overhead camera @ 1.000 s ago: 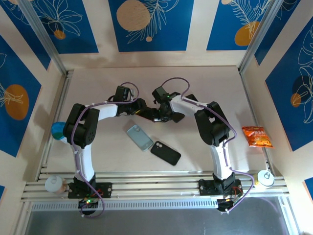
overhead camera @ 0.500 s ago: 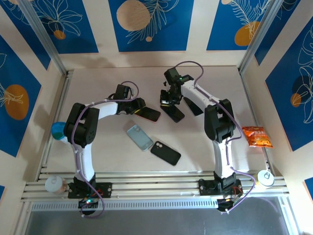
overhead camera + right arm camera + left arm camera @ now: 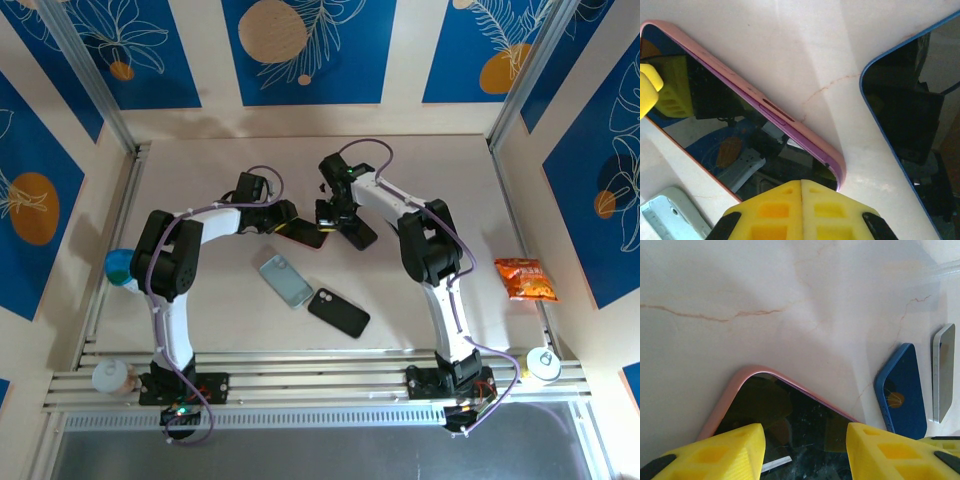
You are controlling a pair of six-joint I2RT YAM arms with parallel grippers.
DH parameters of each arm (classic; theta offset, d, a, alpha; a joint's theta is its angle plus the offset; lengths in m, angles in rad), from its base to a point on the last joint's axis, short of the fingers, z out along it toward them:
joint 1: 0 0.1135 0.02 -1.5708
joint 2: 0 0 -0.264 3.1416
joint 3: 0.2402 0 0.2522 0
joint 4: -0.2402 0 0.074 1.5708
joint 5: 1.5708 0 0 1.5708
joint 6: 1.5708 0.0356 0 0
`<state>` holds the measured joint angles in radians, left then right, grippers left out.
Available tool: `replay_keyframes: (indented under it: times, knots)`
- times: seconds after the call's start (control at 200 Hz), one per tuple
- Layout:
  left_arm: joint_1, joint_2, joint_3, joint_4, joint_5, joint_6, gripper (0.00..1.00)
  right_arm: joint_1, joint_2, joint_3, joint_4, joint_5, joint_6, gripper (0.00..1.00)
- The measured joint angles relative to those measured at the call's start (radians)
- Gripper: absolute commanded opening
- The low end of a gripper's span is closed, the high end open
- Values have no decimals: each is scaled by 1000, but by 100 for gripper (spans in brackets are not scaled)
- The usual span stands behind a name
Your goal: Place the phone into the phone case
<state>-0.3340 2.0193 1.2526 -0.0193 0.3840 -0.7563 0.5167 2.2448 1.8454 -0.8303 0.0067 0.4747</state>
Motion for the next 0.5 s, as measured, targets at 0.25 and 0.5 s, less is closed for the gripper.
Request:
replay_keyframes:
  times: [0.25,0.5]
  knots:
    - [0,0,0,0,-2,0,49,13,20,0,-4,46,-23,0]
    - [0,0,0,-1,-3,0,49,29,21,-10,2,79,-29,0]
